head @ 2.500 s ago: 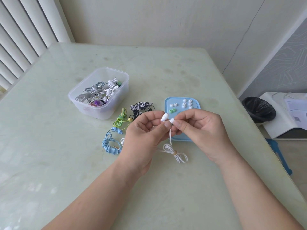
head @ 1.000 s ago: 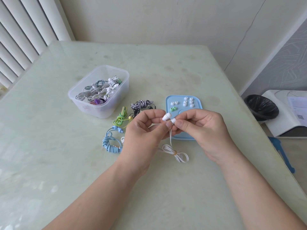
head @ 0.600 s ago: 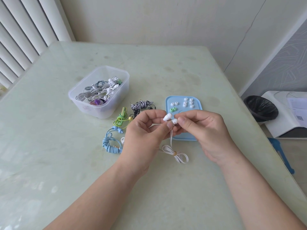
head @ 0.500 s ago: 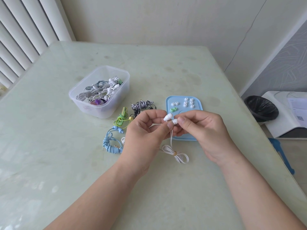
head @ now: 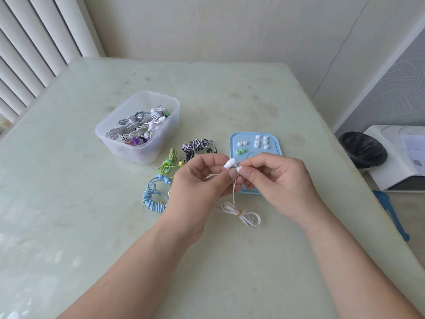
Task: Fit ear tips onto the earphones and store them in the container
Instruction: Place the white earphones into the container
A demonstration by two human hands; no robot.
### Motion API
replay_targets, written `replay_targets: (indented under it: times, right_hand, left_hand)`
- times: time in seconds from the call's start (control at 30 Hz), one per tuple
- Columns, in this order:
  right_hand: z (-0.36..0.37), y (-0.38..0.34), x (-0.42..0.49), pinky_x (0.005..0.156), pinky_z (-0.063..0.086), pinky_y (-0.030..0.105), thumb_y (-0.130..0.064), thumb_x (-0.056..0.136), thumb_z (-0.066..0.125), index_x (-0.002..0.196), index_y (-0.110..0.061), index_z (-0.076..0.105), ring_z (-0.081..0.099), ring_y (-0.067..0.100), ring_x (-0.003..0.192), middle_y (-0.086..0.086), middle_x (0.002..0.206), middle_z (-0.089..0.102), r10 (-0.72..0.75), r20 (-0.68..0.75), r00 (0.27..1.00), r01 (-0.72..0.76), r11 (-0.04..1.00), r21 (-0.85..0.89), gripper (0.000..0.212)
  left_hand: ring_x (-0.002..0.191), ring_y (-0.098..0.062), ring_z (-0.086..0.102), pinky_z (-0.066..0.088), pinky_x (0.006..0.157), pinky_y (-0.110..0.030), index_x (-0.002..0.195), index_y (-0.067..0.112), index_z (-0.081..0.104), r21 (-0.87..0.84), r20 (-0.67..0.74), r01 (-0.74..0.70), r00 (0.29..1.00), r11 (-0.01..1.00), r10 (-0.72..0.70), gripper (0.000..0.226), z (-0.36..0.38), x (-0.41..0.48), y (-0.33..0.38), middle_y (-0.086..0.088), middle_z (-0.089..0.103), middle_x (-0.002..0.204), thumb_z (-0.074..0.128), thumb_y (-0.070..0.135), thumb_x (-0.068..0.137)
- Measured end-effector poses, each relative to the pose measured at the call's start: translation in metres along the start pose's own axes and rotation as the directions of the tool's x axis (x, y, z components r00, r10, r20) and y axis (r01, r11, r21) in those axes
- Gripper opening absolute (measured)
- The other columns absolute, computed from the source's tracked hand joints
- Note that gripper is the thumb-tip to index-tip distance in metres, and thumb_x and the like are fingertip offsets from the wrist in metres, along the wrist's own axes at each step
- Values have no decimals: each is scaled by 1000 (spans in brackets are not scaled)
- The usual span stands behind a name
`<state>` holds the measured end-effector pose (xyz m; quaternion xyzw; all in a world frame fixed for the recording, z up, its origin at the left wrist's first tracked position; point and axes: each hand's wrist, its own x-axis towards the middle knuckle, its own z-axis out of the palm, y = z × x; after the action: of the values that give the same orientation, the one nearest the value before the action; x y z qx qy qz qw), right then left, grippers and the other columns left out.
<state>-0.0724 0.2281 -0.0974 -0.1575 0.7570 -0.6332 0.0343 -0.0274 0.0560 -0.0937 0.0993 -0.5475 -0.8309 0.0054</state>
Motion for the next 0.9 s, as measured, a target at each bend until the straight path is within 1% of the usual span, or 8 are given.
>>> replay_targets:
  times: [0.2,0.33,0.43,0.53,0.6,0.7,0.77,0.9]
  right_hand:
    - [-3,-5,0,73,59,39,-6,92,70,100,-5,78,70,34,75,18,85,77,29,-29,999,-23,982,190,11]
    - [-1,-5,-1,77,61,47,6,93,65,102,-3,76,71,38,77,22,86,76,29,-8,1000,-26,976,217,16]
    - [1,-6,-1,78,60,50,7,92,66,102,-1,75,71,36,75,21,81,75,35,1,999,-35,974,226,16]
    - [2,-10,-1,75,59,46,3,90,68,97,-4,77,71,31,70,21,76,73,35,23,999,-39,971,236,13]
    - [2,-12,-1,72,59,42,-6,86,71,96,-3,77,71,30,70,20,75,73,36,42,998,-45,969,241,12]
    - [-1,-9,0,72,59,39,-15,82,72,111,-3,74,72,29,74,17,80,75,85,54,995,-95,964,247,31]
    - [-4,-9,-1,75,58,38,-15,86,76,120,-4,71,72,28,82,14,88,77,126,108,986,-149,959,239,36]
    - [-6,-14,-7,81,57,33,-9,78,81,113,-8,75,71,19,95,9,104,76,143,282,949,-200,963,183,35]
  left_hand:
    - [79,-25,75,61,76,-32,117,-6,64,-101,36,61,998,993,-57,25,0,-2,1,-19,76,94,70,-6,92]
    - [77,-24,75,61,72,-30,117,-6,64,-150,44,87,996,985,-81,26,0,-3,4,-19,76,94,70,-6,92]
    - [77,-24,75,61,73,-30,118,-5,64,-156,50,98,995,983,-91,26,0,-2,4,-20,76,96,70,-6,92]
    - [75,-24,74,61,73,-31,116,-3,66,-138,64,105,993,985,-97,25,-1,-2,4,-21,75,96,70,-7,91]
    - [74,-24,74,61,74,-32,115,-2,66,-129,67,104,993,986,-96,25,-1,-2,4,-21,75,96,70,-7,91]
    - [74,-25,74,60,74,-32,114,-1,67,-132,70,94,994,987,-86,23,-1,-2,4,-22,75,96,70,-5,92]
    - [74,-26,73,61,72,-33,113,0,67,-145,60,77,996,986,-69,22,-1,-3,6,-21,75,95,70,-4,91]
    - [76,-26,71,61,75,-39,117,1,67,-184,47,42,998,982,-34,30,-1,-2,16,-19,71,96,74,4,87]
